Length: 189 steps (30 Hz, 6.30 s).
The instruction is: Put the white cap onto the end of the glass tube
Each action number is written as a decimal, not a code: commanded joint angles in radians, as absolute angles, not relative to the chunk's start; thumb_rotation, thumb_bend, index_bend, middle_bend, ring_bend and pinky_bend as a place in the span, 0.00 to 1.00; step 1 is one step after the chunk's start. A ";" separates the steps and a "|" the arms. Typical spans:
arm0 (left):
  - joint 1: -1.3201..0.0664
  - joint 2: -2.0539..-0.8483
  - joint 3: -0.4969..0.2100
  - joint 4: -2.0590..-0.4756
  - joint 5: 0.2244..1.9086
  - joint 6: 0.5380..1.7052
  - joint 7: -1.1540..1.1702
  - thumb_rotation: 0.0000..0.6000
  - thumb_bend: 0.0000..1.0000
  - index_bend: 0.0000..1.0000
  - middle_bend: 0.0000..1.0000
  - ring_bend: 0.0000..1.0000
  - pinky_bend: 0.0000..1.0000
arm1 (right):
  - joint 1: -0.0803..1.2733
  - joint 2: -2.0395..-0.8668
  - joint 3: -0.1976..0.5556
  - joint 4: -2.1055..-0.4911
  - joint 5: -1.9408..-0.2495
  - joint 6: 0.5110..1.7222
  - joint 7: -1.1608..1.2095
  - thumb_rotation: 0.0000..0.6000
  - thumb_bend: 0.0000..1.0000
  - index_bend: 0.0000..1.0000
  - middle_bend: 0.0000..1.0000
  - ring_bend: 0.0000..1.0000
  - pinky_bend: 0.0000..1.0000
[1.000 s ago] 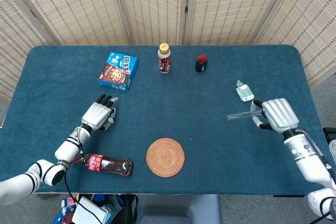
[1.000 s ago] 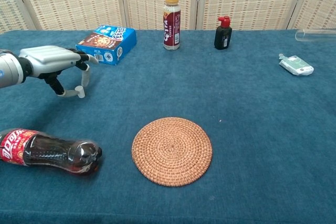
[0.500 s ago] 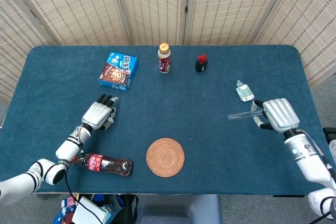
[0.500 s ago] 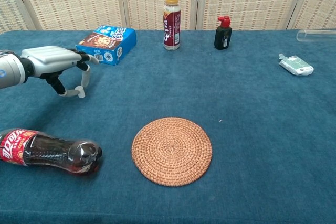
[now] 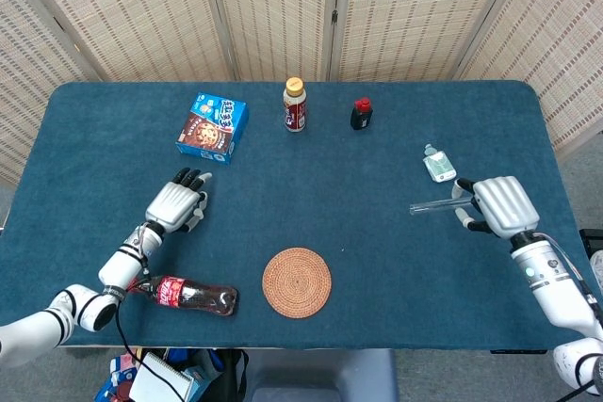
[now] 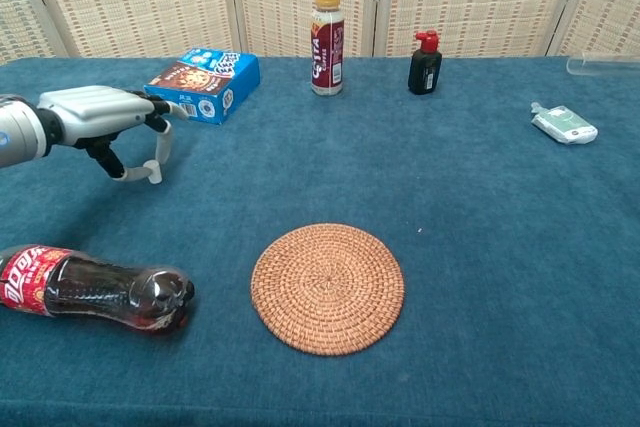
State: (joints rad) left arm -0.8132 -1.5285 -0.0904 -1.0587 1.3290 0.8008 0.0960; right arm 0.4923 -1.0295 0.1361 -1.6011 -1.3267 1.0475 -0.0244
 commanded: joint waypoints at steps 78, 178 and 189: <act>-0.858 -1.441 -0.339 -1.735 1.310 1.201 0.243 1.00 0.47 0.55 0.08 0.00 0.00 | 0.742 -1.662 0.317 -1.362 -1.271 0.984 0.437 1.00 0.54 0.89 1.00 1.00 1.00; -0.878 -1.547 -0.282 -1.591 1.401 1.262 0.577 1.00 0.46 0.58 0.08 0.00 0.00 | 0.750 -1.738 0.380 -1.405 -1.126 0.989 0.307 1.00 0.61 0.90 1.00 1.00 1.00; -0.881 -1.556 -0.287 -1.596 1.389 1.251 0.574 1.00 0.46 0.58 0.08 0.00 0.00 | 0.753 -1.752 0.387 -1.394 -1.131 0.991 0.314 1.00 0.63 0.91 1.00 1.00 1.00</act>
